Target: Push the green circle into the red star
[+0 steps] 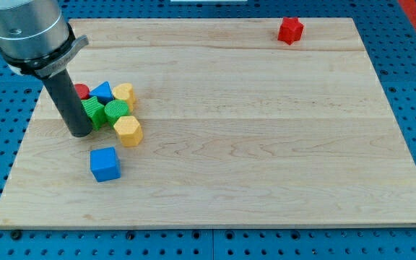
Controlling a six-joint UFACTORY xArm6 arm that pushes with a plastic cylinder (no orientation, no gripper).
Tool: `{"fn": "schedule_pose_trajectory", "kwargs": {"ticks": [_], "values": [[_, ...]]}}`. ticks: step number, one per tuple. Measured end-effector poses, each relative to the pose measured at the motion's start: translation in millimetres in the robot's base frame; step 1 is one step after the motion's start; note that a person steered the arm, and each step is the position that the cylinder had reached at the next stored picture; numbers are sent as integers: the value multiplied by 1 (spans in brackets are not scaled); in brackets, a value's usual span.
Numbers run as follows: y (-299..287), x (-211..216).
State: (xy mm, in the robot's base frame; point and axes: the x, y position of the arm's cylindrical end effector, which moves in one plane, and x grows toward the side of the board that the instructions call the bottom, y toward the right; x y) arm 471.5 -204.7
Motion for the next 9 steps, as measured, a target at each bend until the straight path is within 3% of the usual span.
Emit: {"fn": "schedule_pose_trajectory", "kwargs": {"ticks": [1, 2, 6, 7, 8, 9], "values": [[-42, 0], [-55, -27], [191, -35], [230, -35], [246, -1], [257, -60]]}}
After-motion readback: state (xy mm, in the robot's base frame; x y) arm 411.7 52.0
